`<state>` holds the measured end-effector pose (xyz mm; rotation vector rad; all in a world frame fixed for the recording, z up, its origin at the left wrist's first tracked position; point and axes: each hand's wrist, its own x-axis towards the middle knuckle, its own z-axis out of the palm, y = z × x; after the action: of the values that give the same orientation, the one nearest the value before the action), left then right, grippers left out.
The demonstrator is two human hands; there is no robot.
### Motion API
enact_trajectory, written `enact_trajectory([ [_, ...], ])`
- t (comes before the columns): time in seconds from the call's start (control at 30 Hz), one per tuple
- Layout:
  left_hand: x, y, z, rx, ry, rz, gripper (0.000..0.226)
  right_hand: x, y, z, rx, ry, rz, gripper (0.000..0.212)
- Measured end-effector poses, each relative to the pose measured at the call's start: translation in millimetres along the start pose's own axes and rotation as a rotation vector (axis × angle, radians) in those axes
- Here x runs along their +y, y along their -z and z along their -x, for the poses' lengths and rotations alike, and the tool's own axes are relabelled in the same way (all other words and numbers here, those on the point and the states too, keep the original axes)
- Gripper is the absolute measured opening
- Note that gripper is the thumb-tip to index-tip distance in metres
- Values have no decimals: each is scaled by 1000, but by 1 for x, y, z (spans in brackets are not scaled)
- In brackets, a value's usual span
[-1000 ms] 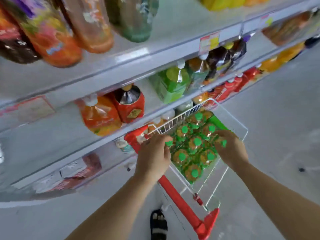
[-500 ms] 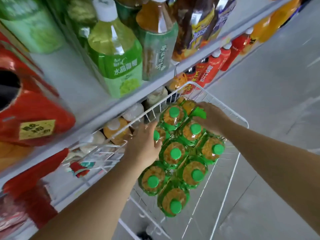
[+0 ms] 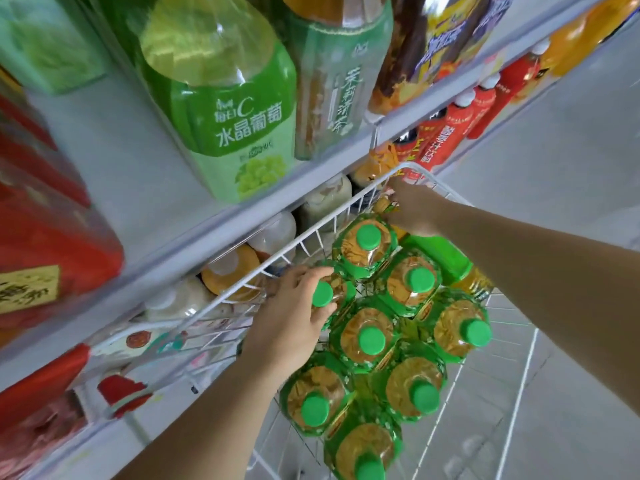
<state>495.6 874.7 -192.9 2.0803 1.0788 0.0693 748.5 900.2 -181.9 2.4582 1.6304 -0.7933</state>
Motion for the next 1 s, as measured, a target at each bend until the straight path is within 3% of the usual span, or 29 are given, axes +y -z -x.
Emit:
enact_trajectory([
  [0.2, 0, -1, 1, 2, 19, -39, 45, 2, -8, -4, -12, -23, 111, 68],
  [0.37, -2, -3, 1, 15, 19, -35, 46, -7, 4, -7, -100, -20, 269, 57],
  [0.6, 1, -2, 0, 28, 41, 4, 45, -5, 10, 10, -93, 7, 109, 39],
  [0.73, 1, -2, 1, 26, 50, 11, 46, -6, -3, 11, 12, -32, -44, 51],
  [0.87, -1, -5, 0, 33, 43, 18, 45, -8, -9, -4, 6, -158, 81, 60],
  [1.0, -1, -6, -1, 37, 44, 1, 45, -8, -7, -1, 67, -121, 61, 39],
])
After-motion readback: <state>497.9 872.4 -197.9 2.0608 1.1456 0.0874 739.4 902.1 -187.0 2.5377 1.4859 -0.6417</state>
